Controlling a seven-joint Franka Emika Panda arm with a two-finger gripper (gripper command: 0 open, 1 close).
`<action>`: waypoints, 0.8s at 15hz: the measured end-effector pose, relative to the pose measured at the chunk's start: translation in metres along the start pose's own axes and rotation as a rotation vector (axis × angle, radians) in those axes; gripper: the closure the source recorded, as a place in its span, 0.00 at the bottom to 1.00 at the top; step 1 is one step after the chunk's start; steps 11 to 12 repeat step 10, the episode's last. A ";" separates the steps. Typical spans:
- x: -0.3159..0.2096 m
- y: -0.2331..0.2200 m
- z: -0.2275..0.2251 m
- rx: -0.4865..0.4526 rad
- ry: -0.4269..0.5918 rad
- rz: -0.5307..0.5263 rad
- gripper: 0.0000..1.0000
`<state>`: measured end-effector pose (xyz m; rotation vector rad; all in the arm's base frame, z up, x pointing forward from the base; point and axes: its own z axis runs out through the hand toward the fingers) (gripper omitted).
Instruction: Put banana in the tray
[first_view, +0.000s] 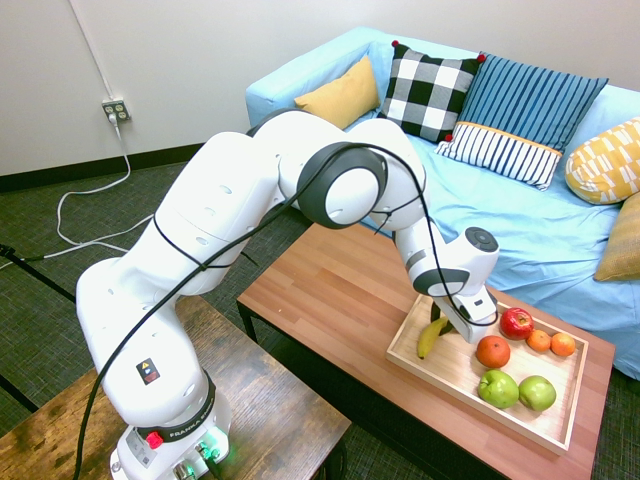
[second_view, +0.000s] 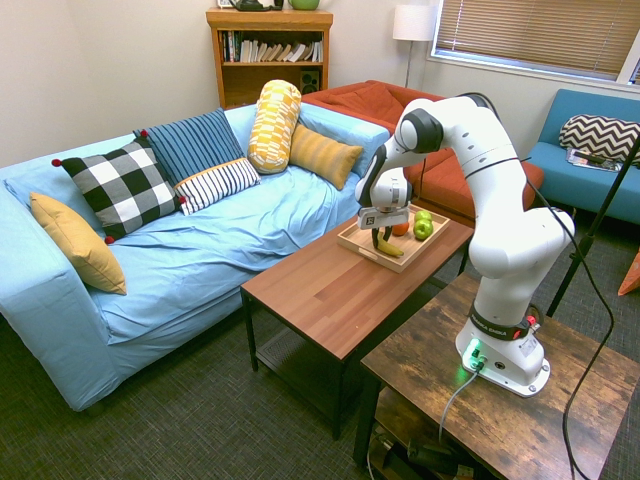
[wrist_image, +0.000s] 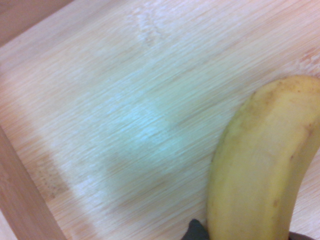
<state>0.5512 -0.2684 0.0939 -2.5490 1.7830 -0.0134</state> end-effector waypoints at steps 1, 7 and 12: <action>0.000 0.000 0.000 0.001 0.000 -0.001 0.00; 0.007 -0.004 -0.031 0.037 0.028 -0.010 0.00; 0.009 0.000 -0.073 0.068 0.050 -0.008 0.00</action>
